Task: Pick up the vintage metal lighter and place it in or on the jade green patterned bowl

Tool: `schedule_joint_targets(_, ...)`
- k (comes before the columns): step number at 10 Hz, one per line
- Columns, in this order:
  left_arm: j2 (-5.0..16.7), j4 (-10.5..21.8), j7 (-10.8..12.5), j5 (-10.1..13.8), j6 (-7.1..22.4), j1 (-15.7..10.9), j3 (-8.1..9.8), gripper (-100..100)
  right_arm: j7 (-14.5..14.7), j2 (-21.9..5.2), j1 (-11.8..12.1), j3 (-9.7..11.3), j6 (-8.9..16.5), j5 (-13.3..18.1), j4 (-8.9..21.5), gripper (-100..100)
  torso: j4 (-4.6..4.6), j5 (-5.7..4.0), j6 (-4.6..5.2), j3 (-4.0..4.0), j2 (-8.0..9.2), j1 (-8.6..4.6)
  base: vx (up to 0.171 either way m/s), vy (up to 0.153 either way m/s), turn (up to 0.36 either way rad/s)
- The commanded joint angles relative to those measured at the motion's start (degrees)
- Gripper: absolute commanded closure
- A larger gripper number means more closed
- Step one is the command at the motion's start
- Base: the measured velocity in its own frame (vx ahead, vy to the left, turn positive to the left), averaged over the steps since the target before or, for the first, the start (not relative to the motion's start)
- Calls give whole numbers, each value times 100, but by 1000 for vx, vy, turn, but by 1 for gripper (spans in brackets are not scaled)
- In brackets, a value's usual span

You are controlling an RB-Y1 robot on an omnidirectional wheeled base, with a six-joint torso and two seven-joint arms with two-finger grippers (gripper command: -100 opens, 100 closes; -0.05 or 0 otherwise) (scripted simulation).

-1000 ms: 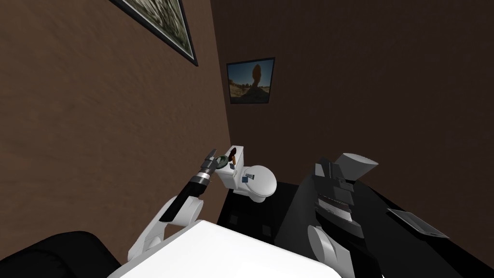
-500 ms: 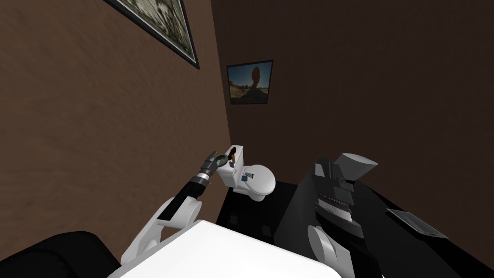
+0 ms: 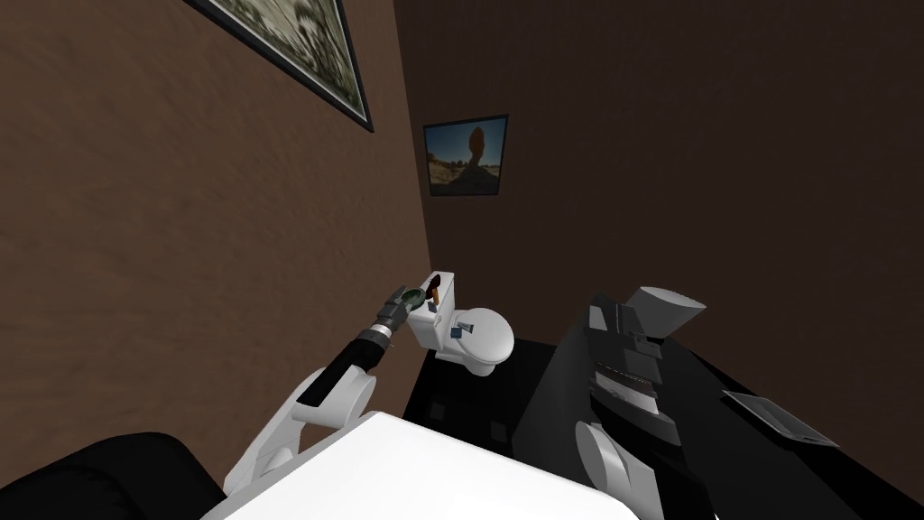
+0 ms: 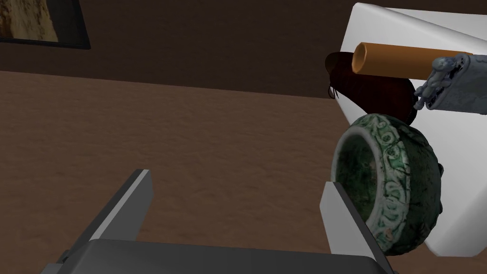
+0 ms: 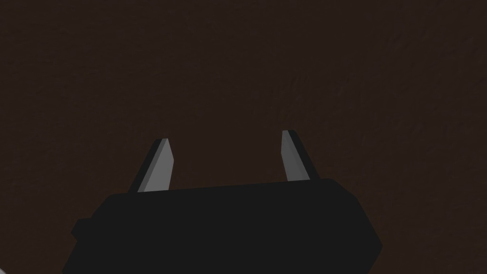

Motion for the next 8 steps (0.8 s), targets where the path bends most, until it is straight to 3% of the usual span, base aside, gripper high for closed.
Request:
schedule_joint_targets(1, 54, -36, 8, 77, 286, -34, 23, -100, 0, 0, 0, 0, 0, 0, 0, 0, 0, 0, 0, 0, 0, 0, 14, -24, -1)
schedule_joint_targets(8, 215, -89, 13, 282, 1318, -145, 42, -100, 0, 0, 1, 0, 0, 0, 0, 0, -4, 1, 0, -9, -16, 5, 32, -14, -5)
